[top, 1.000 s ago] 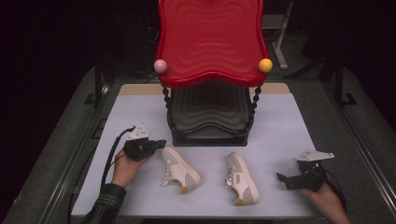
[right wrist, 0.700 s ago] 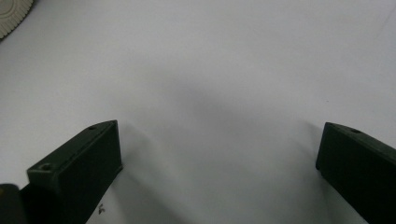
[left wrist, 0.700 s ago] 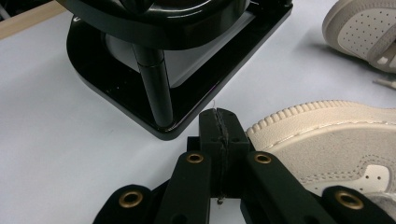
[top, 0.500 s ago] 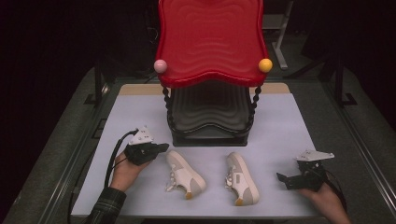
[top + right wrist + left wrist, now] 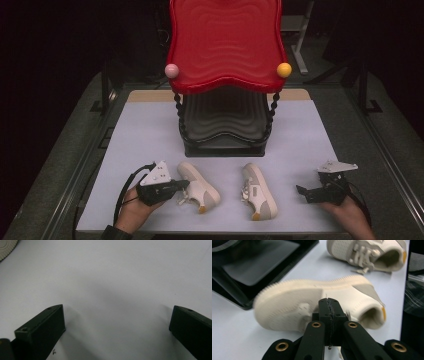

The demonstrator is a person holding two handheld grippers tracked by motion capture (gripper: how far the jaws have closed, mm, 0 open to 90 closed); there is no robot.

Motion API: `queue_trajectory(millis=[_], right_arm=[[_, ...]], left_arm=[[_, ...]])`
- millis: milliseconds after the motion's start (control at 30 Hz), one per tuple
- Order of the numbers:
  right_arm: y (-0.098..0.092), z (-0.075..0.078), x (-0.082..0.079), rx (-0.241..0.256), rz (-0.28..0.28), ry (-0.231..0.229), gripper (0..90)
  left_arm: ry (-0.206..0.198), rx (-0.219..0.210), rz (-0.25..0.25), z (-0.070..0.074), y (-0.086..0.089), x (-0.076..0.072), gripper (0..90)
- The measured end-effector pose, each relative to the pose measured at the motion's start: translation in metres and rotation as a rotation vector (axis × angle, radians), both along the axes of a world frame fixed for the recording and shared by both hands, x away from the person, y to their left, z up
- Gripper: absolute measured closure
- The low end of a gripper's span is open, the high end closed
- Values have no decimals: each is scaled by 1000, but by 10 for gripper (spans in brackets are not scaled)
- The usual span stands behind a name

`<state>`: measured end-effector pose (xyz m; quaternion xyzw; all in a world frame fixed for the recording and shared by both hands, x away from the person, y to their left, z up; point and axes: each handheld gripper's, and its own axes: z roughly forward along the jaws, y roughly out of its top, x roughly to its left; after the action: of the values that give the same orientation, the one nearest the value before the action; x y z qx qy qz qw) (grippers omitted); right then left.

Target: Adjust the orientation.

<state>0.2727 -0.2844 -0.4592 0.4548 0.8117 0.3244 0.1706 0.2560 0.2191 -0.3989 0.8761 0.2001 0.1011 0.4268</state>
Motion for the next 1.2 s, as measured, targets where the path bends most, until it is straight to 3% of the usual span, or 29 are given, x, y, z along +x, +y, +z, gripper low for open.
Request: queue_trajectory(millis=[400,500,900,1067,1200], right_arm=[[0,0,0,0,0,0,0],[0,0,0,0,0,0,0],[0,0,0,-1,0,0,0],[0,0,0,1,0,-1,0],[0,0,0,0,0,-1,0]], left_arm=[[7,7,8,-4,-3,2,900],[13,-9,4,-4,-5,6,900],[3,-1,0,1,-28,29,900],[22,-9,-6,1,-35,39,900],[36,-2,-5,-2,-49,55,900]])
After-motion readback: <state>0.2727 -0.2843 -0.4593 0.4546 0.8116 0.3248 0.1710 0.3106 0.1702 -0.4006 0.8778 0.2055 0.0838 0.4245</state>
